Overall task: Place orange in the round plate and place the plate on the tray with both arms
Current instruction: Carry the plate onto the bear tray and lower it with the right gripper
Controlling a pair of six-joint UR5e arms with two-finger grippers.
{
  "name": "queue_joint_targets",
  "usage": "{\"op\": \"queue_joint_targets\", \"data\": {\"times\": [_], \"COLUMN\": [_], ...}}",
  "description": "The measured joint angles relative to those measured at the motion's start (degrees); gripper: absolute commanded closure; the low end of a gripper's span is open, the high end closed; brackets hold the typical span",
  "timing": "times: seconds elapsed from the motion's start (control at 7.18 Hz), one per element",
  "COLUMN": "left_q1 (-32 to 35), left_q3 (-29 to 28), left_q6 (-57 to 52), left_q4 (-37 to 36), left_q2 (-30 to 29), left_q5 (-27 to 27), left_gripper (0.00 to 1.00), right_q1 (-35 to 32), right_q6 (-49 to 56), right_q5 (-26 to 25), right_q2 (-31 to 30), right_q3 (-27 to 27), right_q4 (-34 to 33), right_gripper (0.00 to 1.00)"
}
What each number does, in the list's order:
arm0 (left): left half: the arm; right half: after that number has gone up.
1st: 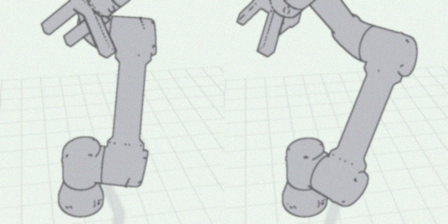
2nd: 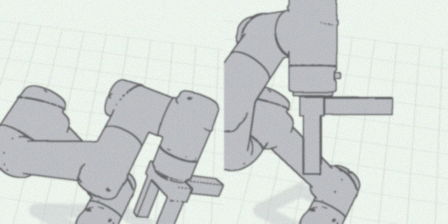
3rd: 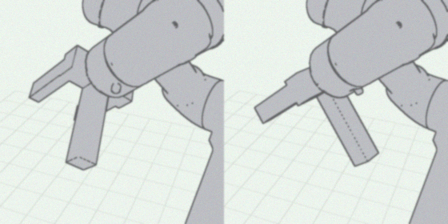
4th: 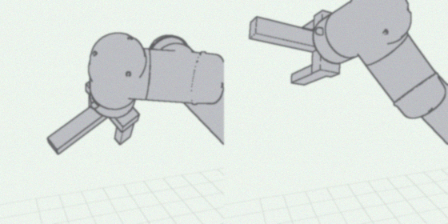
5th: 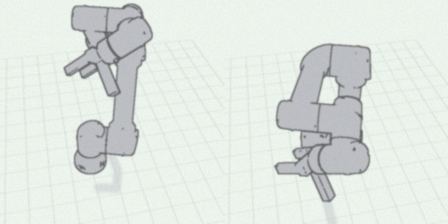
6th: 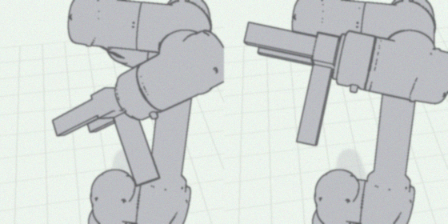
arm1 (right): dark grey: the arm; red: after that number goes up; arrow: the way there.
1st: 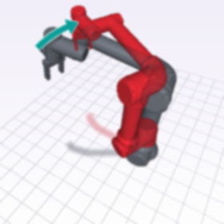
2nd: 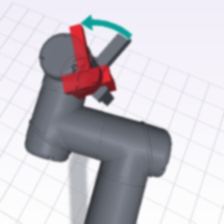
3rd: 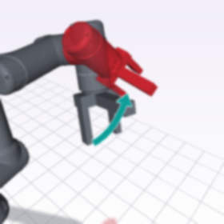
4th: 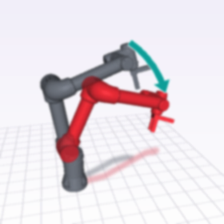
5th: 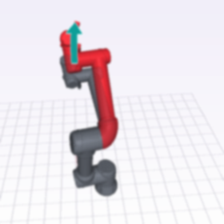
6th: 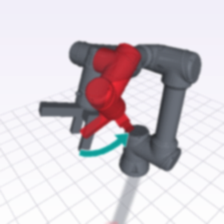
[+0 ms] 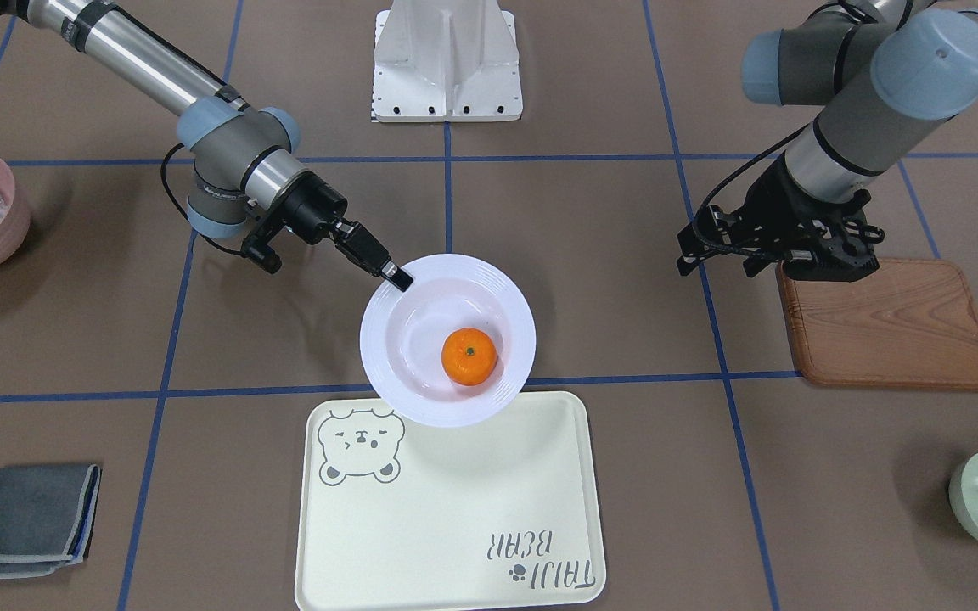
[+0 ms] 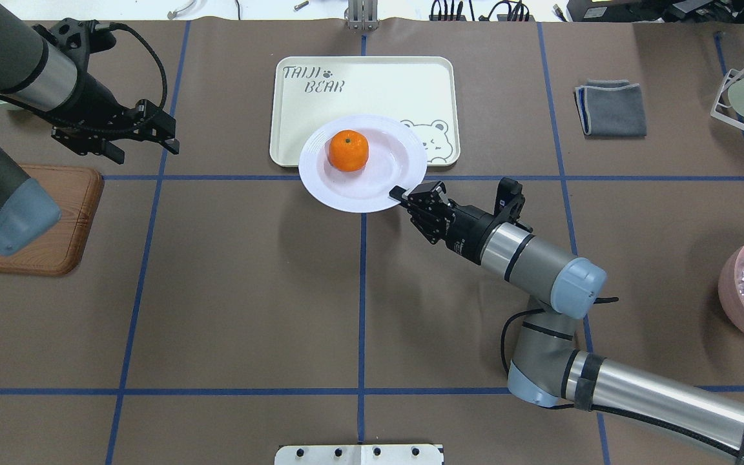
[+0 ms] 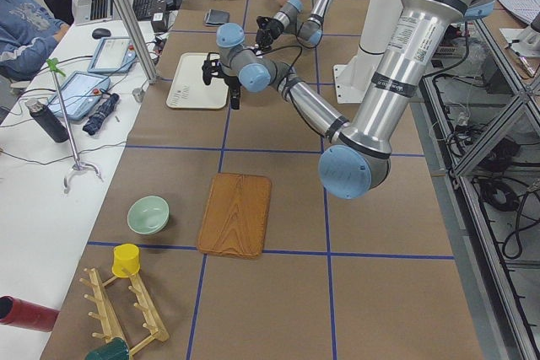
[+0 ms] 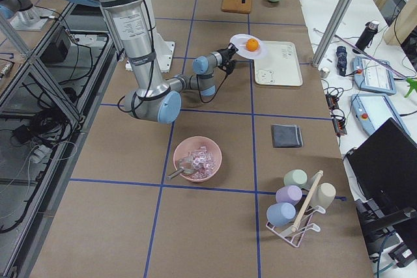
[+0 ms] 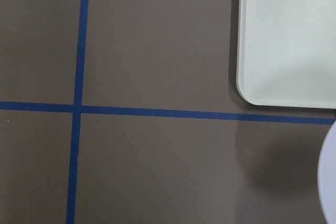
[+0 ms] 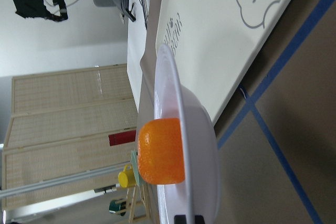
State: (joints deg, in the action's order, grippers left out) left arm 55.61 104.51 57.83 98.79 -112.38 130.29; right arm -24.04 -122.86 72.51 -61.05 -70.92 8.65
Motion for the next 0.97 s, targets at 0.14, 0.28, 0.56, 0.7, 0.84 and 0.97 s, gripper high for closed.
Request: {"op": "queue_joint_targets", "data": {"times": [0.14,0.28,0.56,0.7,0.84,0.97], "left_q1": [0.1,0.2,0.2,0.3,0.3,0.3], "left_q3": [0.1,0.1,0.2,0.2,0.2,0.2], "left_q6": [0.0,0.0,0.0,0.0,0.0,0.0], "left_q4": [0.0,0.0,0.0,0.0,0.0,0.0], "left_q2": [0.1,0.1,0.1,0.1,0.1,0.1], "left_q5": [-0.1,-0.2,-0.3,-0.3,-0.3,-0.4], "left_gripper": [0.02,0.02,0.02,0.02,0.02,0.02], "right_q1": [0.4,0.5,0.5,0.4,0.4,0.4], "right_q6": [-1.4,-2.1,-2.7,-3.4,-5.3,-7.7], "right_q5": [-4.2,-7.3,-11.2,-12.7,-14.3,-15.6], "right_q2": [2.0,4.1,6.8,8.3,10.0,11.4], "right_q3": [2.3,3.9,5.0,5.6,6.8,7.9], "right_q4": [-1.4,-4.8,-13.2,-17.3,-21.1,-24.3], "right_gripper": [1.0,1.0,1.0,1.0,1.0,1.0]}}
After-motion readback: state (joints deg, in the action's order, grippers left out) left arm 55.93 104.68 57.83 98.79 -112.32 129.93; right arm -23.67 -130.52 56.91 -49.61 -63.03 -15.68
